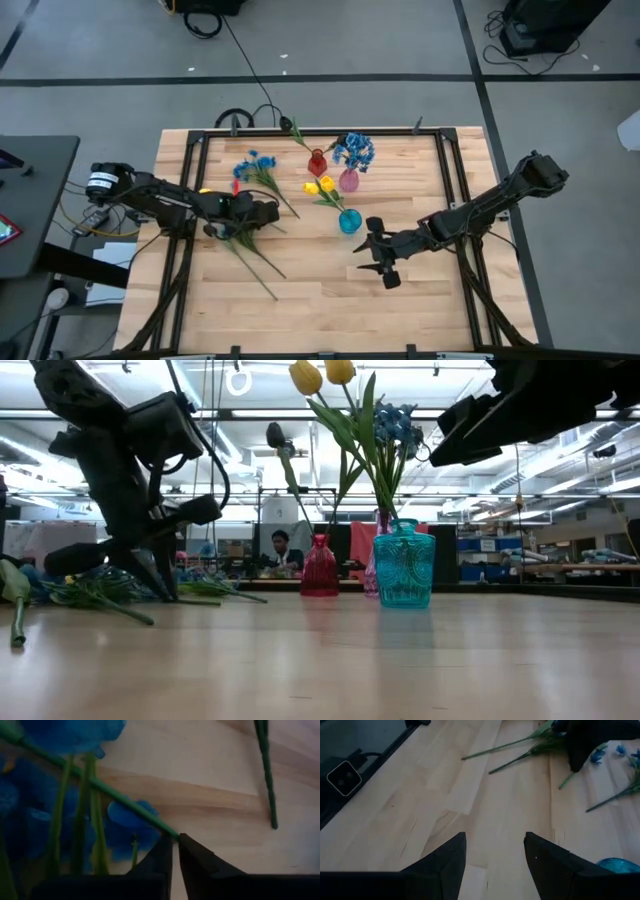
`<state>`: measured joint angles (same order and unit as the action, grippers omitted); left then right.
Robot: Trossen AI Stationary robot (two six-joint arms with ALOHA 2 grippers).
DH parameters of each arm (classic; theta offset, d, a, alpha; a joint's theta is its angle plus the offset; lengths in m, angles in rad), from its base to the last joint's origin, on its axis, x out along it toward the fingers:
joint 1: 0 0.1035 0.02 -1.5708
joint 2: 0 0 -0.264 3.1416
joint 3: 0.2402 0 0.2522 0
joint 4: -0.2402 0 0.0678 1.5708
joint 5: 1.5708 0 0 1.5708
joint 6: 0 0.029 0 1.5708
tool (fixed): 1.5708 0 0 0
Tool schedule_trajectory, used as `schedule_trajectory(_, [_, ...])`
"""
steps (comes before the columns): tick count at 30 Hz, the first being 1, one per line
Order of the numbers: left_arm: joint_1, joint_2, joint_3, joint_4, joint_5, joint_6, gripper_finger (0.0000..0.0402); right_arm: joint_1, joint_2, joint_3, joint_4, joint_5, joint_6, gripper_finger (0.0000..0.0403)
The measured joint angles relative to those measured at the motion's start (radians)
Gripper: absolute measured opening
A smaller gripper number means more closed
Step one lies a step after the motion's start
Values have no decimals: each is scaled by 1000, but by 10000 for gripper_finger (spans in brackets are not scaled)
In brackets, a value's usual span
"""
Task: Sort flowers into vase by color
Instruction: Put the blue flowers into the pink vase
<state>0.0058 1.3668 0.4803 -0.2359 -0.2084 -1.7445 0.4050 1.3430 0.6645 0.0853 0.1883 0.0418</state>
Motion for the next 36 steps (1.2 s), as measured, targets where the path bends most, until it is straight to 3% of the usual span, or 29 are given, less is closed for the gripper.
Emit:
schedule_trajectory(4, [-6, 7, -4, 106, 4, 13, 12, 0, 0, -5, 4, 0, -3, 210])
schedule_trajectory(9, [-11, 7, -4, 229, 93, 95, 6, 0, 0, -5, 37, 0, -12, 210])
schedule_trajectory(20, [-13, 5, -3, 191, 125, 197, 8, 0, 0, -5, 65, 0, 16, 210])
schedule_trajectory(25, [-13, 4, 23, 271, 129, 348, 49, 0, 0, -5, 78, 0, 17, 210])
schedule_trajectory(36, [-4, 1, 149, 40, 53, 682, 156, -15, 1, -5, 78, 5, 61, 210])
